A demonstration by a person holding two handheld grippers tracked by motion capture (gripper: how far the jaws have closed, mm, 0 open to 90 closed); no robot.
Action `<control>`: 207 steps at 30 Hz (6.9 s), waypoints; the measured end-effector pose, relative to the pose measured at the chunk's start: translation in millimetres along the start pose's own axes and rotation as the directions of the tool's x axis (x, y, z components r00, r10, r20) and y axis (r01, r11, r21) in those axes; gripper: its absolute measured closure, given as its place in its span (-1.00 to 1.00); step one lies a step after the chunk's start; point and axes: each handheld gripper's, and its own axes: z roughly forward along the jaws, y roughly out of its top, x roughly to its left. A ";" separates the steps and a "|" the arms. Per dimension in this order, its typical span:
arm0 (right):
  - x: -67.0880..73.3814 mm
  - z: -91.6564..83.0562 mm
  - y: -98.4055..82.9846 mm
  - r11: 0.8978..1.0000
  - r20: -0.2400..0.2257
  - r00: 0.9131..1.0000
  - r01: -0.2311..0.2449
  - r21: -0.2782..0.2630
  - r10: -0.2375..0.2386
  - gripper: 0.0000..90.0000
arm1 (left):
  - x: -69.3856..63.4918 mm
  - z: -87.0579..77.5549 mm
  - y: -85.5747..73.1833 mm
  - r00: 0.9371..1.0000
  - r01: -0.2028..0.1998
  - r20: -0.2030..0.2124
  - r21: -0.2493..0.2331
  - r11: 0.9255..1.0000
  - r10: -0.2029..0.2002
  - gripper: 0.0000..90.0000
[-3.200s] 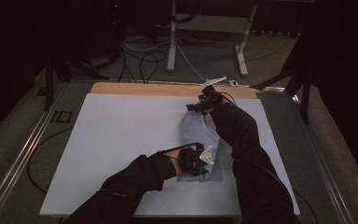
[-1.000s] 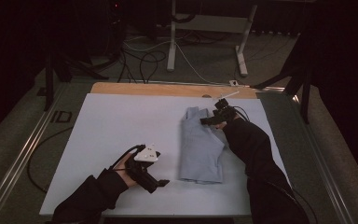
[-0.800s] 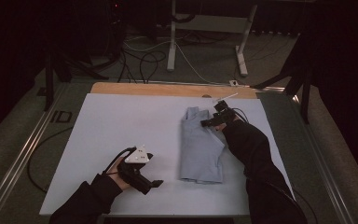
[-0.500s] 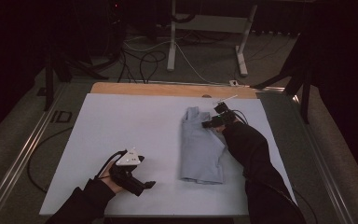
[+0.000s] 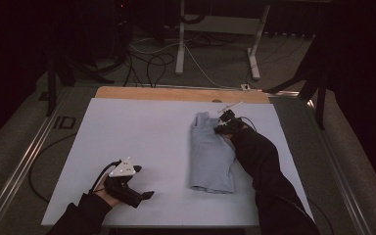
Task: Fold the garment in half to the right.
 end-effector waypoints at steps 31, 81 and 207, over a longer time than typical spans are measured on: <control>-3.2 21.6 23.0 0.993 -0.056 0.998 -0.023 -0.113 0.017 0.85 | 7.1 -3.6 -1.3 0.999 -0.003 -0.040 -0.064 0.998 0.000 -0.99; 72.5 -87.0 -1.4 0.960 -0.197 0.969 0.095 -0.262 -0.150 -0.68 | 8.1 -11.1 -0.3 0.999 -0.005 -0.041 -0.084 0.996 0.002 -0.99; 99.0 -126.8 -84.5 0.915 -0.190 0.945 0.186 -0.359 -0.267 -0.81 | 0.2 -20.3 0.5 0.998 -0.052 -0.042 -0.086 0.995 0.049 -0.99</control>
